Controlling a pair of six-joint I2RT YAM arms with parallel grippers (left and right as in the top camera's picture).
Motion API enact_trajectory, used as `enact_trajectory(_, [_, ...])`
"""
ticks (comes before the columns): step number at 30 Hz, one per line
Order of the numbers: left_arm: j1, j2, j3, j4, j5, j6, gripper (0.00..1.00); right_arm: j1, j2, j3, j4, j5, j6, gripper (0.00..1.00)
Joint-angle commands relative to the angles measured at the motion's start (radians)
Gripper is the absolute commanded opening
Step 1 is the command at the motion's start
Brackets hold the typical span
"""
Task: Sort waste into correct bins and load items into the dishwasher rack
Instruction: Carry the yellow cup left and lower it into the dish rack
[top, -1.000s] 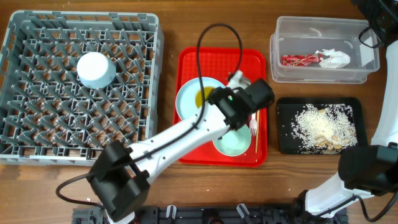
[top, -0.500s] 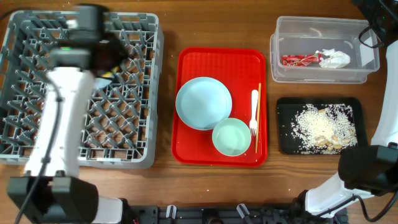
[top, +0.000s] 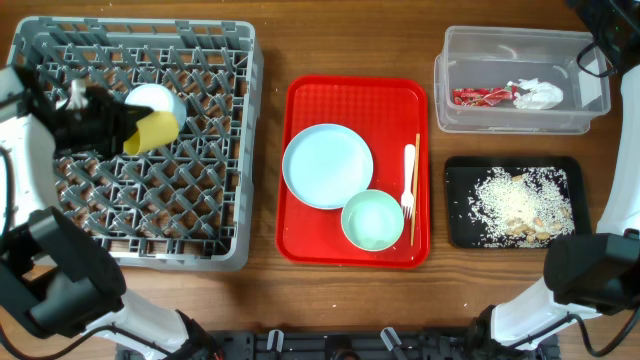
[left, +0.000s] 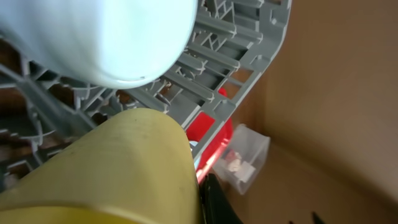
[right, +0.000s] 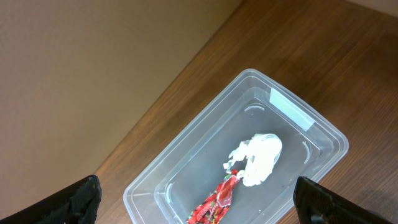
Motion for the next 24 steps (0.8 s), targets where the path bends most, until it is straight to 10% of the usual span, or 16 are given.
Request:
enact_trajectory(1, [0.066, 0.002, -0.037, -0.024, 0.147, 0.089, 0.04, 0.003, 0.010, 0.003, 0.002, 0.017, 0.010, 1.00])
enact_trajectory(3, [0.085, 0.002, -0.056, -0.056, 0.155, 0.126, 0.06, 0.003, 0.010, 0.003, 0.002, 0.017, 0.010, 1.00])
enact_trajectory(6, [0.090, 0.002, -0.090, -0.071, 0.155, 0.150, 0.46, 0.003, 0.010, 0.003, 0.002, 0.017, 0.010, 1.00])
enact_trajectory(15, [0.090, -0.005, -0.096, -0.031, 0.017, 0.175, 0.45, 0.003, 0.010, 0.003, 0.002, 0.017, 0.010, 1.00])
enact_trajectory(24, [0.091, -0.084, -0.066, -0.035, -0.221, 0.171, 0.65, 0.003, 0.010, 0.003, 0.002, 0.017, 0.010, 1.00])
